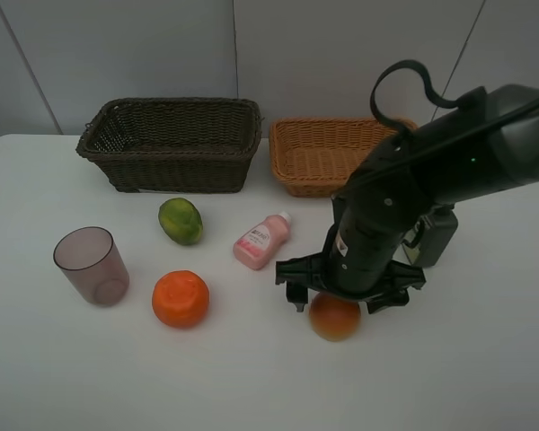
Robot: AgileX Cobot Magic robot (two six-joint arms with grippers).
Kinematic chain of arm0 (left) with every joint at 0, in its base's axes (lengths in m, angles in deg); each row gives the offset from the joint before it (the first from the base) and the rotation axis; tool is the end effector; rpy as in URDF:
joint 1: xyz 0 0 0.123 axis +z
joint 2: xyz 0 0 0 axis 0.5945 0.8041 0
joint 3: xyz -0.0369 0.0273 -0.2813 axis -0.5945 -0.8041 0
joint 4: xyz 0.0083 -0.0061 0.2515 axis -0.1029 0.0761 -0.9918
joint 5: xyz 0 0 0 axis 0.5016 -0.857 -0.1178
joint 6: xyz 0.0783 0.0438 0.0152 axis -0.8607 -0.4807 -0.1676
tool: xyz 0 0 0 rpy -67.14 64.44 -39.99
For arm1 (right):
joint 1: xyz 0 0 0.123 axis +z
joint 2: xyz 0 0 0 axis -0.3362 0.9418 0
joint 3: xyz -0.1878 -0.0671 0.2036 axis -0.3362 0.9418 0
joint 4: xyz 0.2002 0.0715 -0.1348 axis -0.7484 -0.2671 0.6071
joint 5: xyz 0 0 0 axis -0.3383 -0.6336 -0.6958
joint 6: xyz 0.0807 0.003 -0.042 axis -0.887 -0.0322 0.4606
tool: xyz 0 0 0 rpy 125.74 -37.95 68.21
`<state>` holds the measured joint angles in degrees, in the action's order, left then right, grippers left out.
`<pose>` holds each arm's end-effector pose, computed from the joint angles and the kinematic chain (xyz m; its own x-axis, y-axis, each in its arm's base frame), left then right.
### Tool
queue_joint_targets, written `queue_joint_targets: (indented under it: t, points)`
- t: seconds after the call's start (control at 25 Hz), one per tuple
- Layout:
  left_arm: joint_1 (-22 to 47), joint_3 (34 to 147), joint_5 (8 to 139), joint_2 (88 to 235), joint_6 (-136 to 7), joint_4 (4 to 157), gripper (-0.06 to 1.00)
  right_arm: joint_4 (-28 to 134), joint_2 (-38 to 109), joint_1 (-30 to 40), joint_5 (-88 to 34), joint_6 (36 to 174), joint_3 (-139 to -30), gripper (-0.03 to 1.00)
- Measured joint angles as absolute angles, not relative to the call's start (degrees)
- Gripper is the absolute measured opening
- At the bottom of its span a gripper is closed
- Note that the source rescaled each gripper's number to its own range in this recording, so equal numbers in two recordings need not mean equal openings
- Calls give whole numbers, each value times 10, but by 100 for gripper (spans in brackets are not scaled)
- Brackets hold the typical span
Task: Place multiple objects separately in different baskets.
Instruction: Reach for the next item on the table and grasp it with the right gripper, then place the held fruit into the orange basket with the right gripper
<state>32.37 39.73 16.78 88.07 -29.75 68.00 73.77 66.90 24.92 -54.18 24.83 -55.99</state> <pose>-0.0065 -0.0008 0.2785 -0.4439 0.0075 -0.8960 0.0746 0.9968 -0.0286 0.2232 0.2032 0.1240 -0.9848 0.0505 -0.1659 0.0531 0.9985 -0.0111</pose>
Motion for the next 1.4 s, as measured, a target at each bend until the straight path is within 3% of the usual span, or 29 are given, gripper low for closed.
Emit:
queue_joint_targets:
  t: [0.52,0.6,0.72,0.76,1.4]
  points:
    - [324,397,168,881,-298,680,94,731,696,249,-528,237,-560,87]
    - [324,397,168,881,-298,680,94,729,696,249,-528,237,-560,78]
    - [324,397,168,881,-298,680,94,729,696,249,-528,237,-560,46]
    - [324,397,168,881,-298,680,94,729,696,249,-528,237,-560,41]
    - [324,397,168,881,-298,680,94,729,696,249,-528,237,-560,41]
